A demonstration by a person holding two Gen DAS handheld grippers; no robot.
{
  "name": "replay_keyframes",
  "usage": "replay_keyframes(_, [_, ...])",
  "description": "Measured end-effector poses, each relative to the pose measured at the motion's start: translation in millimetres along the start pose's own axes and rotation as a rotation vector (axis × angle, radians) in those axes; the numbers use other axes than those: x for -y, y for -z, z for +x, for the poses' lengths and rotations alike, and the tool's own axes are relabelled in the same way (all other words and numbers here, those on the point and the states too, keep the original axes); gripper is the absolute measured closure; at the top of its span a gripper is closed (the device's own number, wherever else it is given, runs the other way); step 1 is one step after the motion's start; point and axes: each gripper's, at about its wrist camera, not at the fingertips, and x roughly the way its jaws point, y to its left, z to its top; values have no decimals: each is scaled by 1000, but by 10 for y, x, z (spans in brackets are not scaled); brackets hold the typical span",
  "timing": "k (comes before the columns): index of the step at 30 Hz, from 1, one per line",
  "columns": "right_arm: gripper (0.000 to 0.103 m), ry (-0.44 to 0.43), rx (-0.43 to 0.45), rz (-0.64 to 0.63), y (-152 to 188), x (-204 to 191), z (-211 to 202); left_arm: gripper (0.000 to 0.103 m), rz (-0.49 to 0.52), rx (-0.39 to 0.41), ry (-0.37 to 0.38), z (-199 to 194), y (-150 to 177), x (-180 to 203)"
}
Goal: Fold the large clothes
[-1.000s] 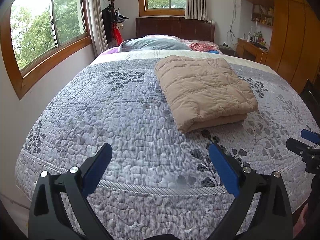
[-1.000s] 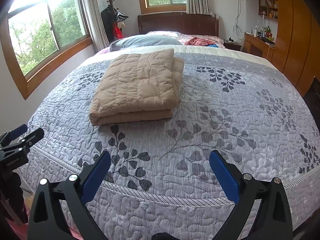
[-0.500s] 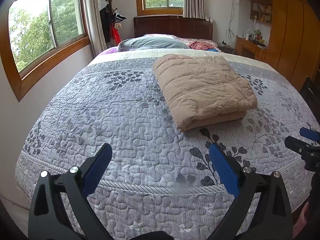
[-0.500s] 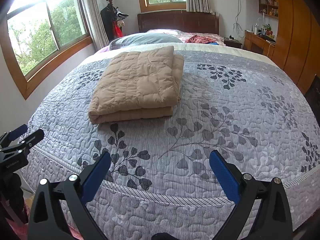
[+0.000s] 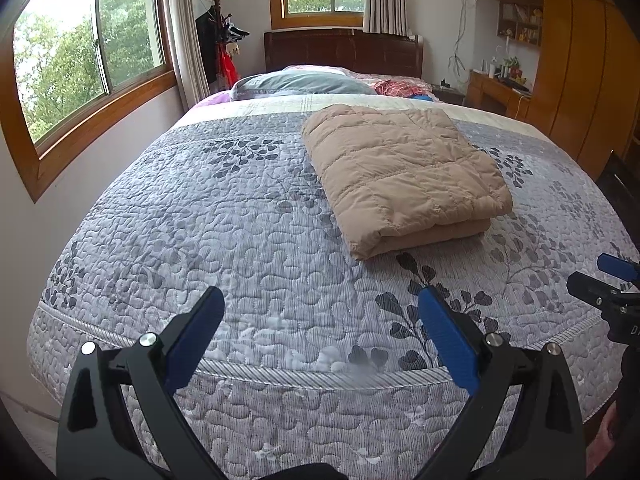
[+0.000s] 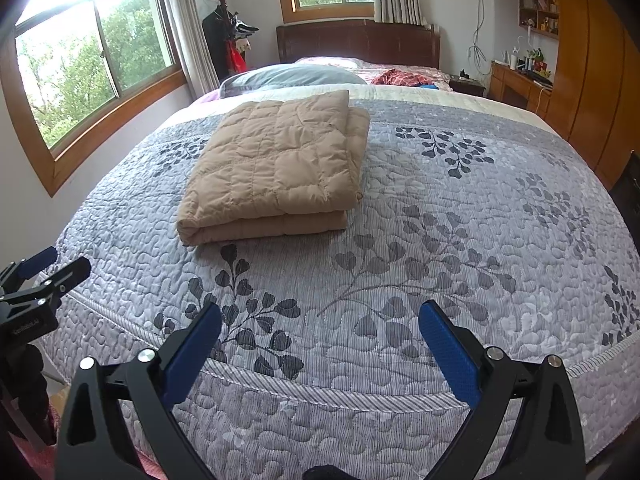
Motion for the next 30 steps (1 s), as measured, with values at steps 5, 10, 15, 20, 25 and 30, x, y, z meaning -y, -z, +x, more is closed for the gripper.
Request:
replay_keyframes(5, [4,0,-1,0,0,-2,6,6,3,-3,2,15,-1,-2])
replay_keyframes(10, [4,-1,0,0,0,-4,6,6,2,-7,7,27,-4,2])
replay_keyframes(15, [4,0,-2,-1,0,-6,9,6,2,-8,9,30,-2,3])
replay_keyframes(20, [4,-2,-5,1,2,-5,30,6,5,-5,13,28,5,13])
replay_keyframes(25, [4,-2,-5,1,-1,2,30,6,7,-9,17,35,-5,18])
replay_keyframes(30, [4,-4,-5,3,2,5,38,6,10,-9,17,39,-10,19])
